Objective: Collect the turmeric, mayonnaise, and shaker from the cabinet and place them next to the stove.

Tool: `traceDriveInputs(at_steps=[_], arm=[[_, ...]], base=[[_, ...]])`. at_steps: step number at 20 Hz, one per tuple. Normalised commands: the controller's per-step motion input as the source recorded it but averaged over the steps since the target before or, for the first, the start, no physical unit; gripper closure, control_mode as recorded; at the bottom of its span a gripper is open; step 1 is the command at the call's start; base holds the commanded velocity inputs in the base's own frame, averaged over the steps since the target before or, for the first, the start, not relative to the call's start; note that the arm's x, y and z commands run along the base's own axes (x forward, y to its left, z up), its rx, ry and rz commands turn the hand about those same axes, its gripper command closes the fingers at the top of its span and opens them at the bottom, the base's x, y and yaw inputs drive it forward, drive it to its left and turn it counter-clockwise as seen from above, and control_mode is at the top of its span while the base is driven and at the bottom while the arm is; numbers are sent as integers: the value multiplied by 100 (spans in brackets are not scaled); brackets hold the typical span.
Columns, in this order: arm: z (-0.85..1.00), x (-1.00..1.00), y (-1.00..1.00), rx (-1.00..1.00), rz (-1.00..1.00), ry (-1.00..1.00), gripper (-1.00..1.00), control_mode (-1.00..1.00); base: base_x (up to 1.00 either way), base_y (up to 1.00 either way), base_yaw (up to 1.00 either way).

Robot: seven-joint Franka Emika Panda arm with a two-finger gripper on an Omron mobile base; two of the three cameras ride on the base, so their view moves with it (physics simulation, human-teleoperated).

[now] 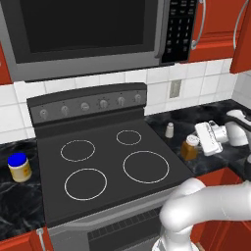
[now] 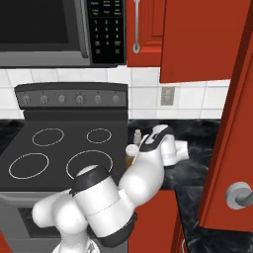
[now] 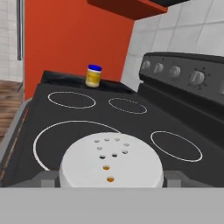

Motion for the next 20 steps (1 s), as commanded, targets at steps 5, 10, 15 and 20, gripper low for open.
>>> traceDriveInputs(at_steps=[5, 10, 15, 20], arm=[[-32, 20, -13, 0, 2, 3, 100, -100], [-27, 24, -10, 0, 3, 3, 100, -100], [-29, 21, -12, 0, 3, 0, 100, -100], [-23, -5, -10, 0, 2, -2, -100, -100]], base=[[0, 0, 0], [0, 0, 0], [0, 0, 0], [0, 0, 0]])
